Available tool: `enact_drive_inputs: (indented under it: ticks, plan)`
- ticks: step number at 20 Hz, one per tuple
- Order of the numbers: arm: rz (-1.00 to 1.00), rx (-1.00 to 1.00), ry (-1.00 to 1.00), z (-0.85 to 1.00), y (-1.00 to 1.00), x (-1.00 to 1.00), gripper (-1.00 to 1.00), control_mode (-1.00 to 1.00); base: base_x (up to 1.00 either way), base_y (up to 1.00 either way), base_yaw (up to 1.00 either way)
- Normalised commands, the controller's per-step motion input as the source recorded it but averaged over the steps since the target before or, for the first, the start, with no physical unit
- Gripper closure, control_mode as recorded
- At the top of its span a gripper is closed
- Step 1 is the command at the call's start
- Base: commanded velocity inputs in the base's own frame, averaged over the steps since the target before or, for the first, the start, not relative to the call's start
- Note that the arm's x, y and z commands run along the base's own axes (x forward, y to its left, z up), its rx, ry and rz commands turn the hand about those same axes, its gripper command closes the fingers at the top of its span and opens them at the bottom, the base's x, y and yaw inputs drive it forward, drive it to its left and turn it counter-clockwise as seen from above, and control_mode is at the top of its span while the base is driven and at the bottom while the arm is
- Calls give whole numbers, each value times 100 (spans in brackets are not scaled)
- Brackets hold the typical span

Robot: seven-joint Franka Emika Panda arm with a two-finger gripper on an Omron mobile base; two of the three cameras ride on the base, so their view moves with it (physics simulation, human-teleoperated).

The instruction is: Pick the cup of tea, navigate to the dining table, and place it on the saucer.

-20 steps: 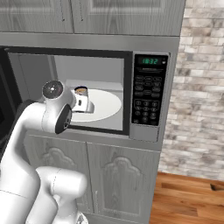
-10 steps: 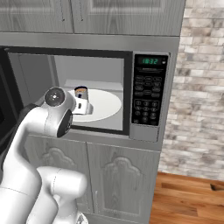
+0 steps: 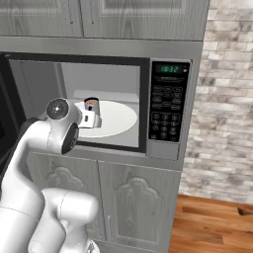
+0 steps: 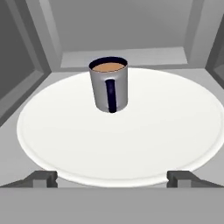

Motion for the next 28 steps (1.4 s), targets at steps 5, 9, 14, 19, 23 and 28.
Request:
enact_drive_inputs:
  ticks: [5,9,14,19,23,28]
  plan:
    - [0,-1,-3,-1,3,5,-100,-100,0,0,0]
    - [0,0,-10,1,0,0,-100,-100,0,0,0]
    - [0,0,-5,1,0,0,-100,-100,0,0,0]
    - [0,0,-5,5,0,0,-100,-100,0,0,0]
    - [0,0,-1,14,0,1,-100,-100,0,0,0]
    - [0,0,0,12,0,7,-100,-100,0,0,0]
